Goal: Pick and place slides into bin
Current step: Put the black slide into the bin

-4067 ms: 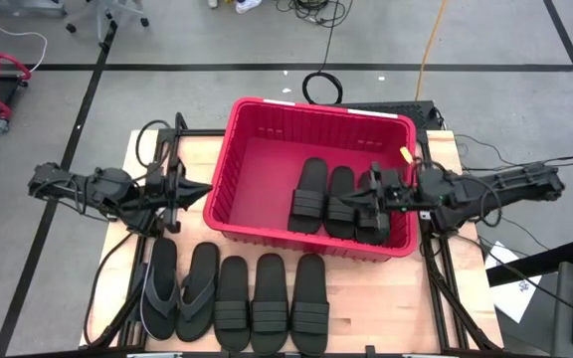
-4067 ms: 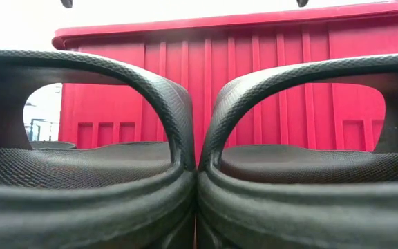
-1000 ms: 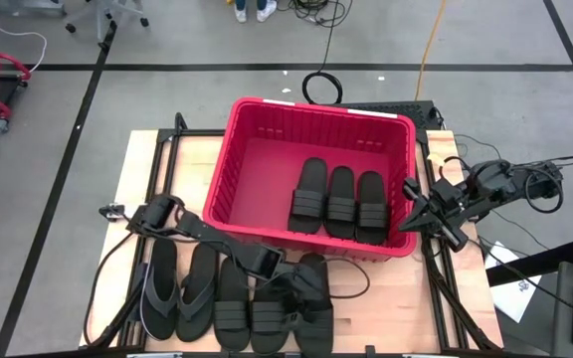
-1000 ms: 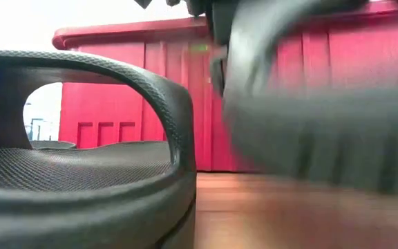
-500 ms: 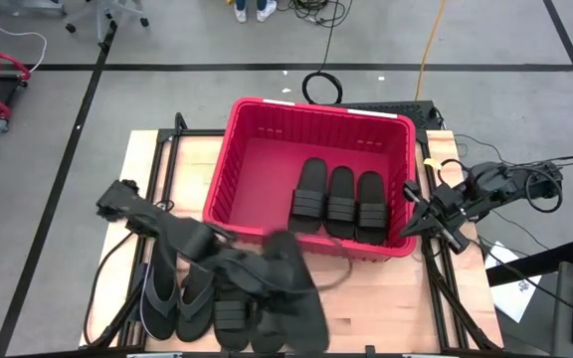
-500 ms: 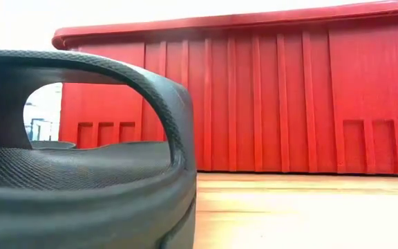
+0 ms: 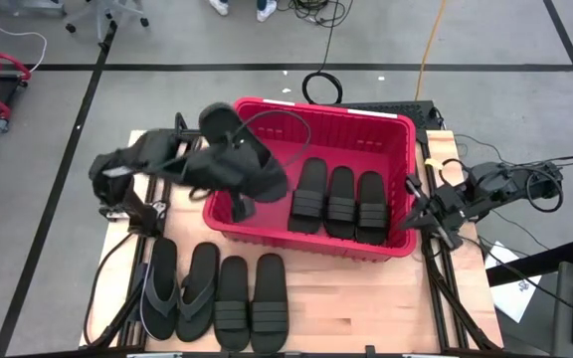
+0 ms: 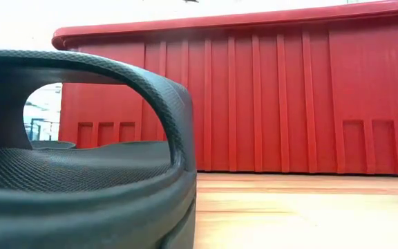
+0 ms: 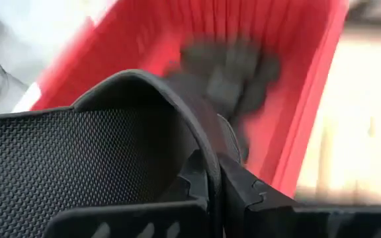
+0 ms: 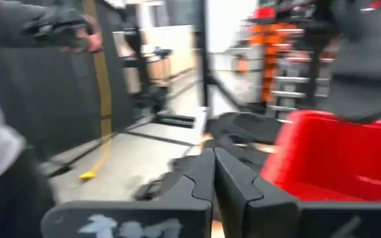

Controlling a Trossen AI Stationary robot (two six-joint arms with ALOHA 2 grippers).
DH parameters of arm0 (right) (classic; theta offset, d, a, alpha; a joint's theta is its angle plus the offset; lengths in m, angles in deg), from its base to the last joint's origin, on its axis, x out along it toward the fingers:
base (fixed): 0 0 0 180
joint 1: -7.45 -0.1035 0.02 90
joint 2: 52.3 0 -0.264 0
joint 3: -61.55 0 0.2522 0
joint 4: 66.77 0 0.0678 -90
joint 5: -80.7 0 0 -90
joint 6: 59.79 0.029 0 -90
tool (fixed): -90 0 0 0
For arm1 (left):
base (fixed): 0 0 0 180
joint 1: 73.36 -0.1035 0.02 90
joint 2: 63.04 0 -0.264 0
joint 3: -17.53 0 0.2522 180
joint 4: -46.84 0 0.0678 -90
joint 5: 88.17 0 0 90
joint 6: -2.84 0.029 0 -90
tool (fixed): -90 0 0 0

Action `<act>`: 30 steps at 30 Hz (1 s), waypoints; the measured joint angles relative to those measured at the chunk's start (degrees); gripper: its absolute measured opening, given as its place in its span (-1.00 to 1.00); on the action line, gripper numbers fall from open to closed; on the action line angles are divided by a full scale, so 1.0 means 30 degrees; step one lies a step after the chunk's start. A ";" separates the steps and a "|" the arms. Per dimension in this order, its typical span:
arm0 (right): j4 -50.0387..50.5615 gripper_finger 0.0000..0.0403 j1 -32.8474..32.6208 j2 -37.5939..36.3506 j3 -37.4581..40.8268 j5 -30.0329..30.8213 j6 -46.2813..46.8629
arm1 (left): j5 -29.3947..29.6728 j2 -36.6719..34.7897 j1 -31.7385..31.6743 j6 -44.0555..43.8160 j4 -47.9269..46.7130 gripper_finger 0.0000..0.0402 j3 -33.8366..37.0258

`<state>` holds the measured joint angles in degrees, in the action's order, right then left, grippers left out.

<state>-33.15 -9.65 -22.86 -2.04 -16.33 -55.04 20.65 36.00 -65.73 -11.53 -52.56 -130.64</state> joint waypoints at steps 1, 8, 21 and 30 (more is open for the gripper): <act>0.0072 -1.00 0.0000 -0.0020 0.0000 0.0851 -0.0015 | -0.1178 0.0007 -0.0812 0.0916 -0.0717 -0.98 0.0119; -0.0062 -1.00 0.0015 -0.0020 0.0000 0.7061 0.0399 | -0.8441 0.0056 -0.5699 0.9474 -0.1072 -0.99 0.2306; 0.0697 -1.00 0.0015 -0.0026 0.0000 0.9338 0.4024 | -1.5271 0.0036 -1.0770 1.9020 0.2782 -0.99 1.2112; 0.3029 -1.00 0.0015 -0.0071 0.0000 1.1088 0.5140 | -1.6288 0.0022 -1.0851 1.8951 0.6876 -1.00 1.5465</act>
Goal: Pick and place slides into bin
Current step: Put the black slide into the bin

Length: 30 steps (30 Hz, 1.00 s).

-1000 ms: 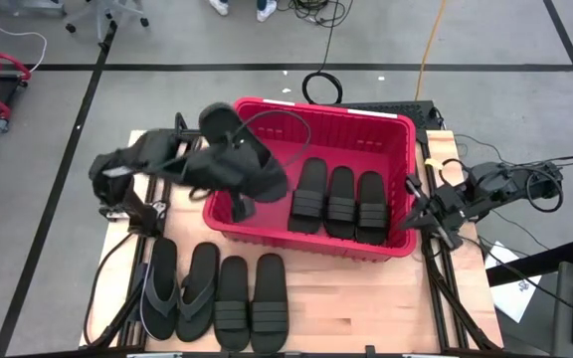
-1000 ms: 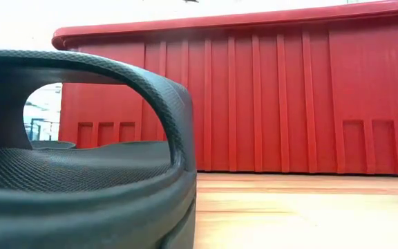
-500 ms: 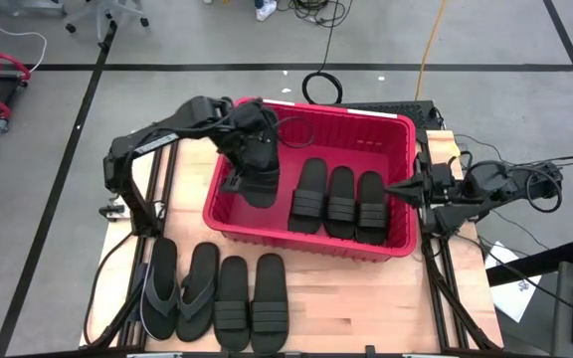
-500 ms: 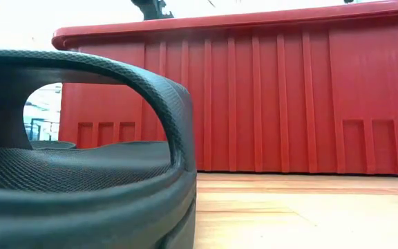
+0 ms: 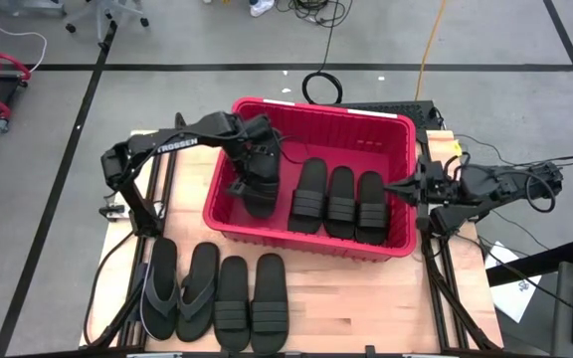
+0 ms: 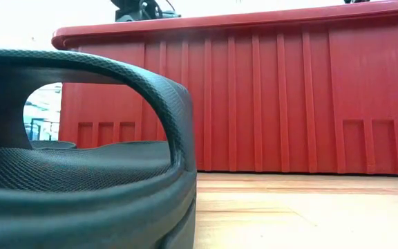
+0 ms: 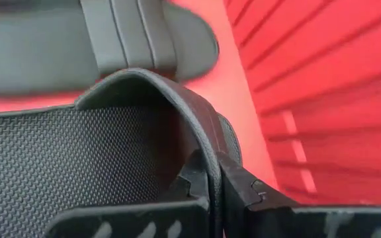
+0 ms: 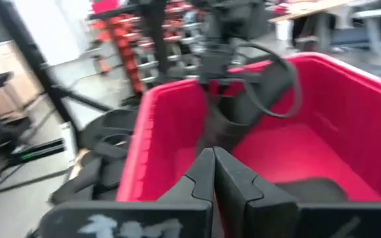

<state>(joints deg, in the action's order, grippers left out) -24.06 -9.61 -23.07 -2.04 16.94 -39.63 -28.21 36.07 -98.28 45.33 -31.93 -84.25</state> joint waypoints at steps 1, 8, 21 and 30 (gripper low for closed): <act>0.0203 -1.00 0.0000 -0.0015 0.0000 0.0308 0.0207 | -0.0247 0.0011 0.0058 -0.0053 0.0540 -1.00 0.0064; 0.0301 -1.00 -0.0003 -0.0022 0.0000 0.0220 0.0776 | -0.0550 0.1481 0.0254 -0.1520 0.2837 -1.00 0.0091; 0.0294 -1.00 -0.0015 -0.0022 0.0000 -0.0349 0.2204 | -0.0612 0.4306 0.0532 -0.1973 0.3264 -0.99 0.0055; 0.0338 -1.00 -0.0015 -0.0014 0.0000 -0.1318 0.2507 | 0.0517 0.3949 0.0583 -0.2765 0.3205 -0.62 -0.0037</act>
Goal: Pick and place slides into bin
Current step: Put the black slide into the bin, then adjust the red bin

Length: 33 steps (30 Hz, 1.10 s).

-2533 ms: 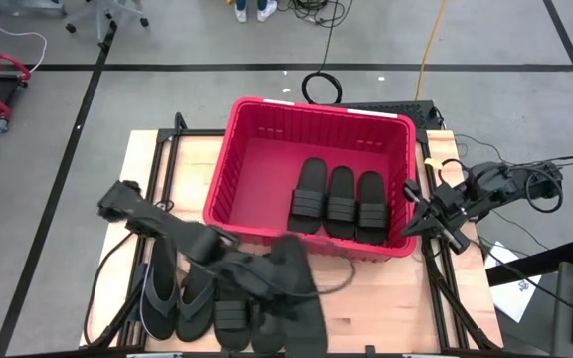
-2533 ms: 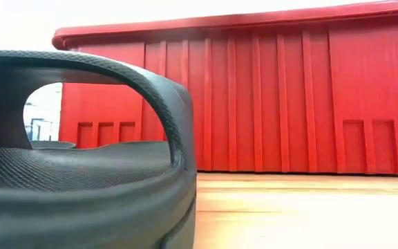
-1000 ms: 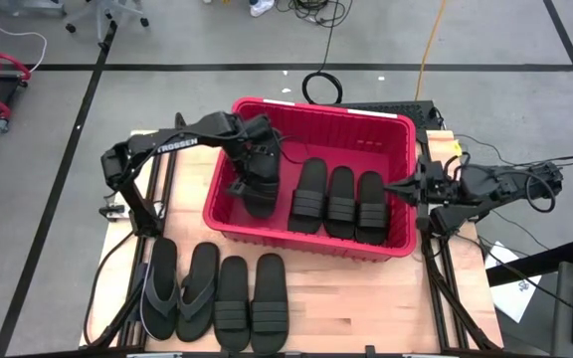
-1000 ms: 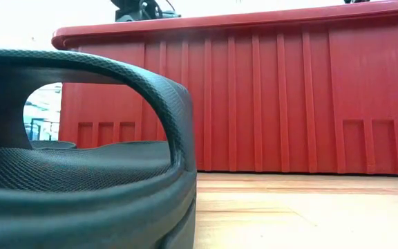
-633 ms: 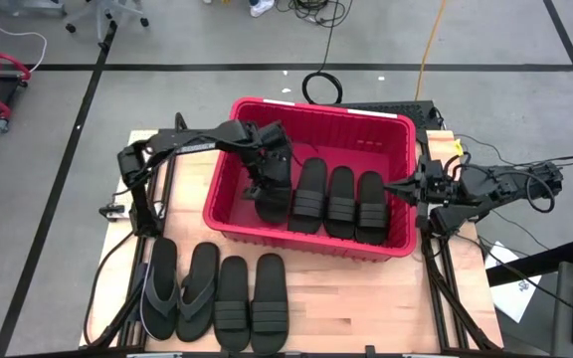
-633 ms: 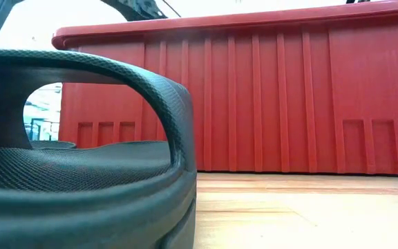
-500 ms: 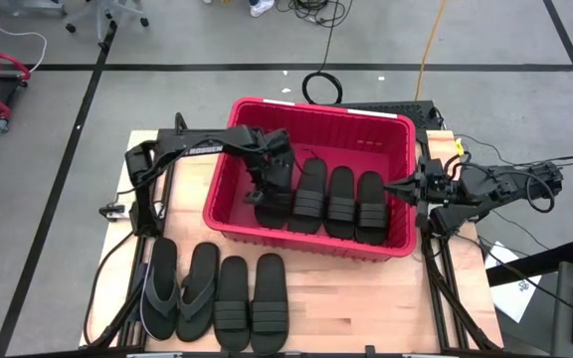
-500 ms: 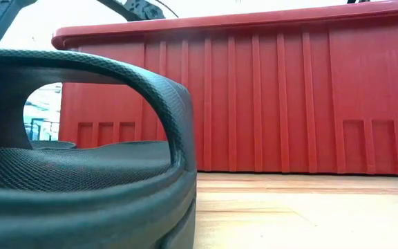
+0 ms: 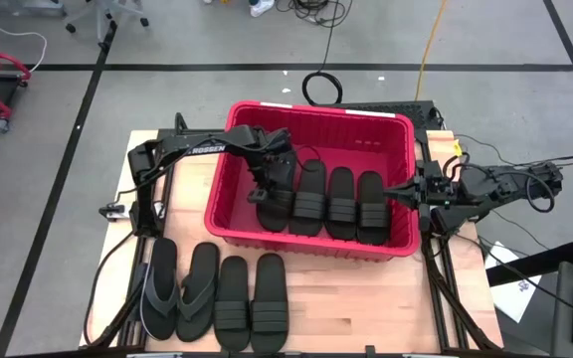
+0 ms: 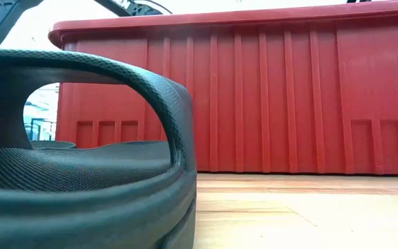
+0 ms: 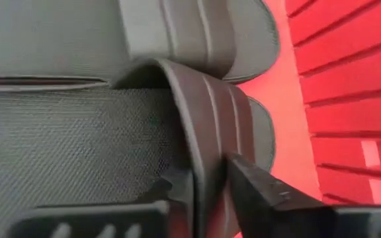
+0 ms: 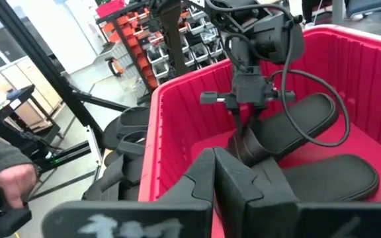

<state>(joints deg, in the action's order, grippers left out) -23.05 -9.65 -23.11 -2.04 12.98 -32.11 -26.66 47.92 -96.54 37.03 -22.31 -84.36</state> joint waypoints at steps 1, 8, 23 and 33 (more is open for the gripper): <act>0.0000 -1.00 0.0000 0.0000 0.0000 0.0013 -0.0078 | 0.0183 -0.0006 0.0000 -0.0237 0.0008 -0.55 -0.0047; -0.0022 -1.00 0.0000 0.0000 0.0000 0.0000 -0.0479 | 0.0622 -0.0007 -0.0015 -0.2034 -0.0139 -0.19 -0.0064; 0.5641 -1.00 0.0094 0.0310 -0.4742 0.4780 -0.0428 | 0.5426 -0.6446 -0.0021 -0.2092 0.0826 -0.19 -0.0086; 1.7995 -1.00 0.0306 0.1412 -0.8958 1.1583 0.8880 | 1.1817 -0.9678 -0.0990 -0.7951 0.0880 -0.95 -0.0091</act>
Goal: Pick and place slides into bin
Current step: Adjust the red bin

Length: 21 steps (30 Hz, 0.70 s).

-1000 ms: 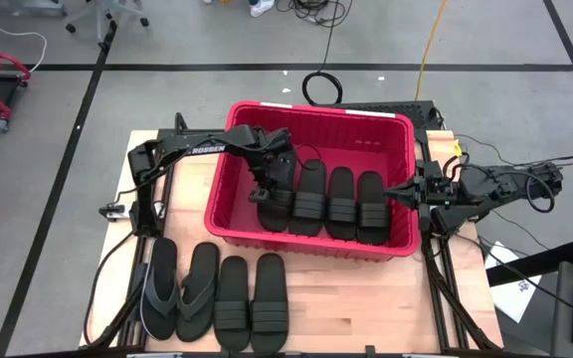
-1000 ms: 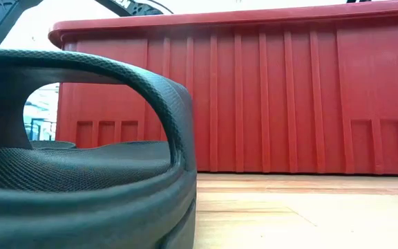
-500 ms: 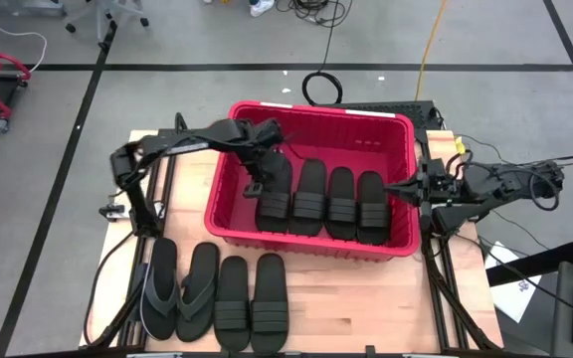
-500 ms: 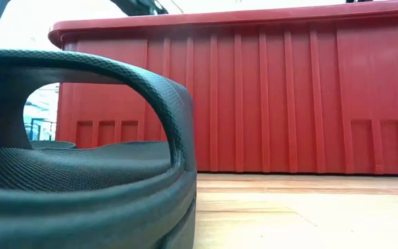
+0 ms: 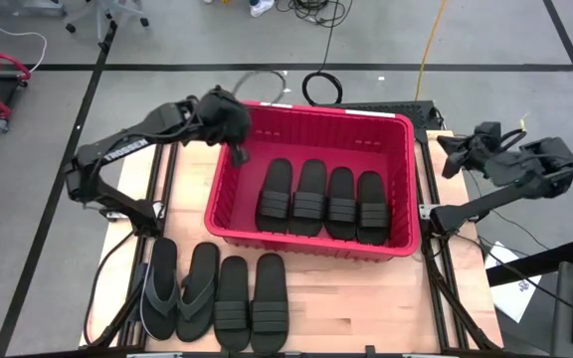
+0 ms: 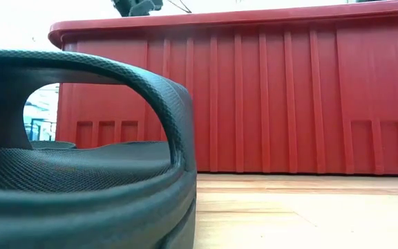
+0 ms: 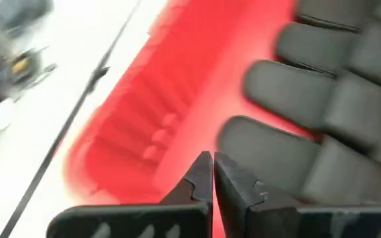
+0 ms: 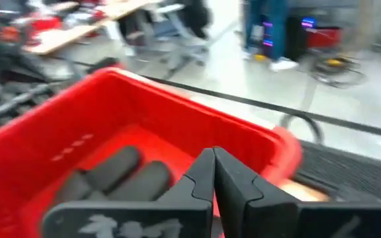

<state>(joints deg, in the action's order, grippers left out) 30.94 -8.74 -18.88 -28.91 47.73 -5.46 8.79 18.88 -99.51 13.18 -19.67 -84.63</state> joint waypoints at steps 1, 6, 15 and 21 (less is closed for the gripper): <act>0.0999 -1.00 0.0155 0.0006 0.0107 0.0257 0.1137 | 0.0782 -0.0120 -0.0111 -0.0602 -0.0005 -0.94 0.0000; 0.2080 -1.00 0.1403 -0.0511 0.1257 0.0174 0.3640 | 0.3680 -0.0286 -0.1003 -0.3489 -0.0670 -0.99 0.0015; 0.1997 -1.00 0.2657 -0.0654 0.4679 -0.3596 0.4024 | 0.3707 -0.0354 -0.2638 -0.7646 -0.2091 -0.99 0.0007; 0.2032 -1.00 0.2805 -0.0611 0.7213 -0.5269 0.5407 | 0.2480 -0.0340 -0.2722 -0.6416 -0.2111 -0.99 0.0007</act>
<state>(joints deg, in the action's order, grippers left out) 37.03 -0.32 -20.71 -7.27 31.92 10.76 16.23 17.86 -107.67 -6.07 -26.01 -84.61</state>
